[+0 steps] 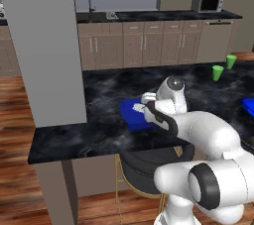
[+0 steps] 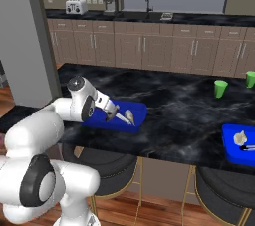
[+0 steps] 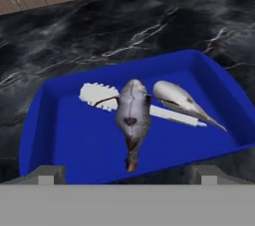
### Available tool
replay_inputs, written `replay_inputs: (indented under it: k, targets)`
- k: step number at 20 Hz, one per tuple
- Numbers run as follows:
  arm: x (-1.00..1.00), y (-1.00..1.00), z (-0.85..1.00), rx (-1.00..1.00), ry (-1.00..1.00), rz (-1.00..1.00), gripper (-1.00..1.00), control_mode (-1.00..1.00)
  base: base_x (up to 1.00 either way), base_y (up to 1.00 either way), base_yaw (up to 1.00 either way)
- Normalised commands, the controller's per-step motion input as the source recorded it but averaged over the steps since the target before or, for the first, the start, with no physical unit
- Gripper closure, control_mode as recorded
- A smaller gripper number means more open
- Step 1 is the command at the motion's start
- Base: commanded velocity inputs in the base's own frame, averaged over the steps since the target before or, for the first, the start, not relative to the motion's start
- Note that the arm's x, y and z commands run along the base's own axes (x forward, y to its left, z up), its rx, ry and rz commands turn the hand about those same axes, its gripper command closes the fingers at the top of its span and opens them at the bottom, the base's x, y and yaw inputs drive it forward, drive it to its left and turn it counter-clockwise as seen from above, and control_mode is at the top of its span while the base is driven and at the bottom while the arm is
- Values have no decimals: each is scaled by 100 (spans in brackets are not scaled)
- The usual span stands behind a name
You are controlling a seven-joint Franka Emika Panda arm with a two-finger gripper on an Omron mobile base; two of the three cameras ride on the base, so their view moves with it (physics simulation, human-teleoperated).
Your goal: Gather the onion and garlic from the fridge and place them on a tray on the dining counter. Then gather the fishs from the fridge and place them on the other tray.
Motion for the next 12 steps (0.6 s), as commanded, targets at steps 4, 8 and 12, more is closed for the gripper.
replay_inputs:
  k: [4,8,12]
  targets:
    - [-55,0,57,0,0,-1,-100,-100,0,0,0]
    - [-78,0,58,0,0,-1,-100,-100,0,0,0]
    - [-91,0,55,0,-3,-2,-100,-100,0,0,0]
